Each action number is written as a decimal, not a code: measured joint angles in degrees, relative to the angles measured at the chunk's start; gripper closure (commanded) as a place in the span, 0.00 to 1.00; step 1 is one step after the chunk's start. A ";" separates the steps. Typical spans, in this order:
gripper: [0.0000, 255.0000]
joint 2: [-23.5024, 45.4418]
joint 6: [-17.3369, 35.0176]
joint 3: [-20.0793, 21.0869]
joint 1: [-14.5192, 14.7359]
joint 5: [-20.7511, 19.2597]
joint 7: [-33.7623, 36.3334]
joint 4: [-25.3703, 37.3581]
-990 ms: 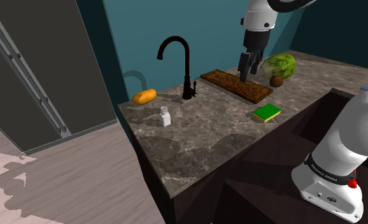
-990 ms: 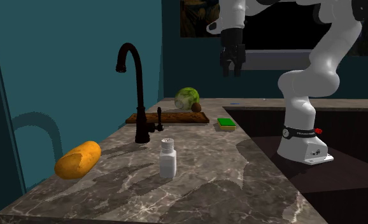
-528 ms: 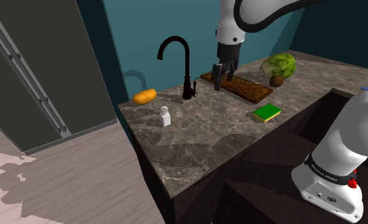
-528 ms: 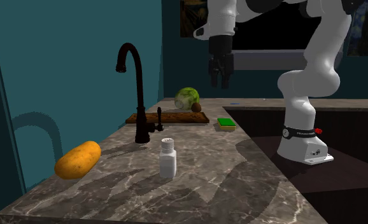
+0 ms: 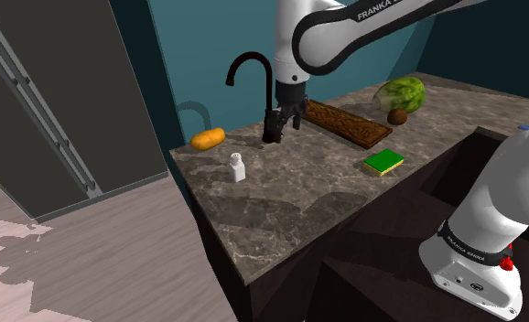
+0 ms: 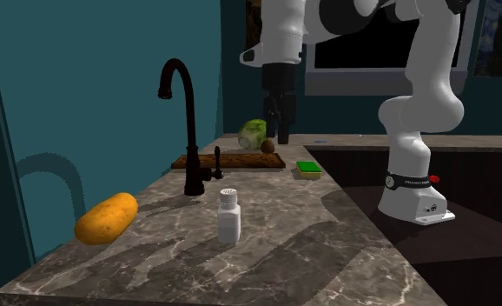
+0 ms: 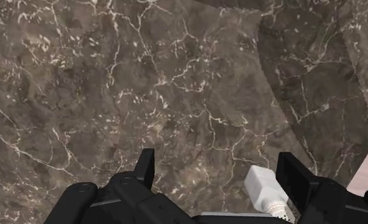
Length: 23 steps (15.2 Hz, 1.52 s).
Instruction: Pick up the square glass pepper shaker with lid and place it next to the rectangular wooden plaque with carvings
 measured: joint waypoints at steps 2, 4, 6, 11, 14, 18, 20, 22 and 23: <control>0.00 4.56 2.13 1.06 0.38 -1.72 2.33 2.74; 0.00 8.72 3.26 1.94 1.02 -3.59 4.79 6.04; 0.00 12.63 3.83 2.39 1.66 -5.52 6.80 9.55; 0.00 23.64 5.33 2.61 4.33 -10.92 11.86 19.32; 0.00 28.93 5.32 2.22 6.02 -13.24 13.82 24.69; 0.00 31.31 7.50 1.78 6.50 -14.33 14.64 24.84; 0.00 32.22 8.50 1.56 6.57 -14.71 14.81 24.72; 0.00 32.79 9.21 1.43 6.66 -14.98 15.01 24.54; 0.00 32.89 9.34 1.41 6.70 -15.03 15.08 24.51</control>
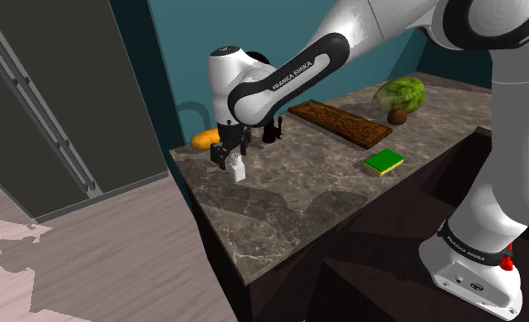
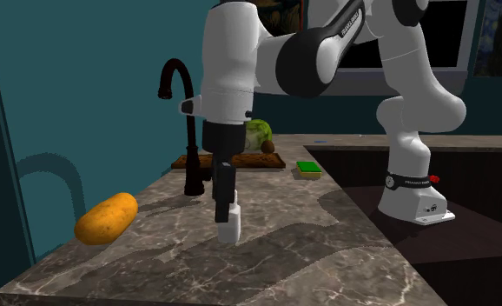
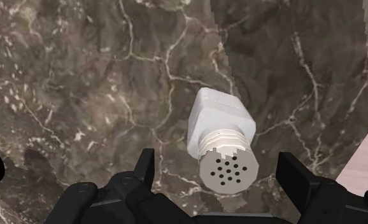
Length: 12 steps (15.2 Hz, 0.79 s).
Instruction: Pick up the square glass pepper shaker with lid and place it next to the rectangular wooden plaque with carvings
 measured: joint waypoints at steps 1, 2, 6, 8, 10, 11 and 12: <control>0.00 0.02 0.07 0.00 0.02 -0.02 0.03 -0.04; 0.00 0.02 0.11 -0.01 0.02 -0.03 0.04 -0.08; 1.00 0.02 0.13 -0.01 0.02 -0.03 0.05 -0.09; 1.00 0.02 0.13 -0.01 0.02 -0.03 0.05 -0.08; 1.00 0.02 0.12 -0.01 0.02 -0.04 0.05 -0.06; 1.00 0.02 0.12 -0.01 0.02 -0.04 0.05 -0.06; 1.00 0.02 0.12 -0.01 0.02 -0.04 0.05 -0.06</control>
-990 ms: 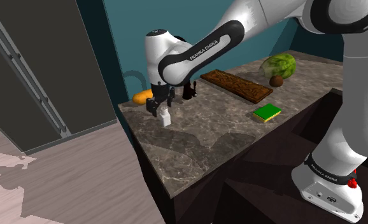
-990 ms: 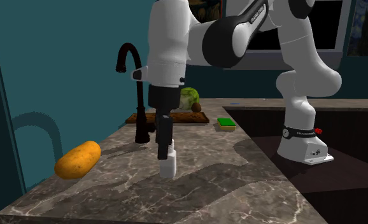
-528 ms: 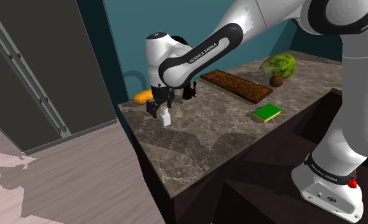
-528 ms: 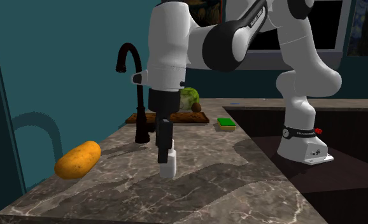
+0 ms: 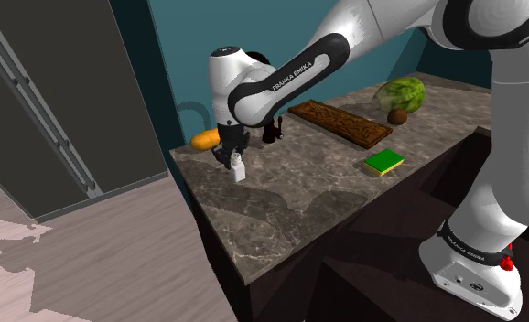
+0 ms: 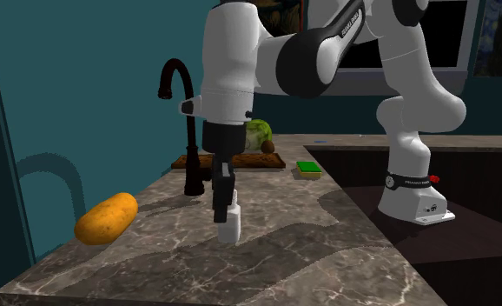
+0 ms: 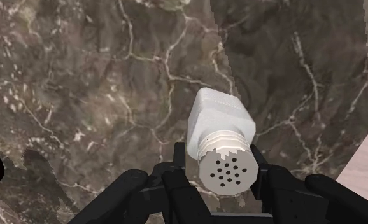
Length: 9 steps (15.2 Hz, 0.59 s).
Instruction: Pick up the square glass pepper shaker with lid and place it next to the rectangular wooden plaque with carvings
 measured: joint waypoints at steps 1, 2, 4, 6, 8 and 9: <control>1.00 0.00 0.00 0.00 0.00 0.00 0.00 0.00; 1.00 0.00 0.00 0.00 0.00 0.00 0.00 0.00; 1.00 -0.22 -0.27 0.06 -0.04 0.11 -0.08 0.05; 1.00 -0.96 -1.26 0.25 -0.10 0.44 -0.28 0.34; 1.00 -1.48 -2.39 0.38 -0.20 0.76 -0.59 1.00; 1.00 -1.84 -3.08 0.46 -0.29 0.96 -0.80 1.35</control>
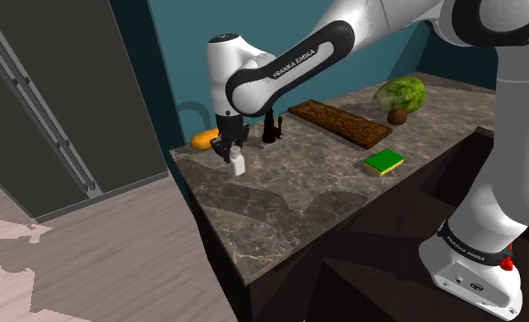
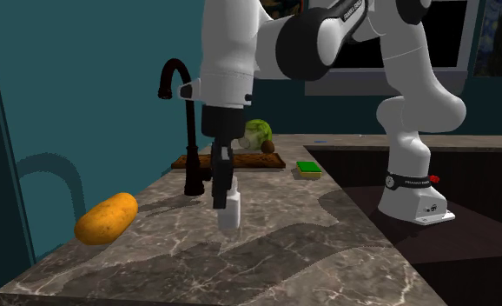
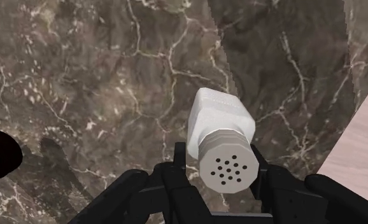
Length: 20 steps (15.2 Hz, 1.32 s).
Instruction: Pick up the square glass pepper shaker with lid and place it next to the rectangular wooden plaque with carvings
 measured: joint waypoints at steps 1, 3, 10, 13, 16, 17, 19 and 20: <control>1.00 -0.47 -0.56 0.11 -0.02 0.19 -0.06 0.11; 1.00 -1.22 -1.73 0.28 -0.13 0.56 -0.37 0.59; 1.00 -3.25 -6.31 0.70 -0.39 1.67 -1.37 3.28; 1.00 -3.86 -8.37 0.84 -0.42 2.04 -1.73 4.78; 1.00 -4.22 -10.30 0.94 -0.40 2.29 -2.03 6.37; 1.00 -4.59 -11.11 1.00 -0.43 2.47 -2.17 6.84; 1.00 -4.96 -12.46 1.07 -0.44 2.67 -2.38 7.84; 1.00 -4.91 -13.14 1.09 -0.41 2.70 -2.46 8.60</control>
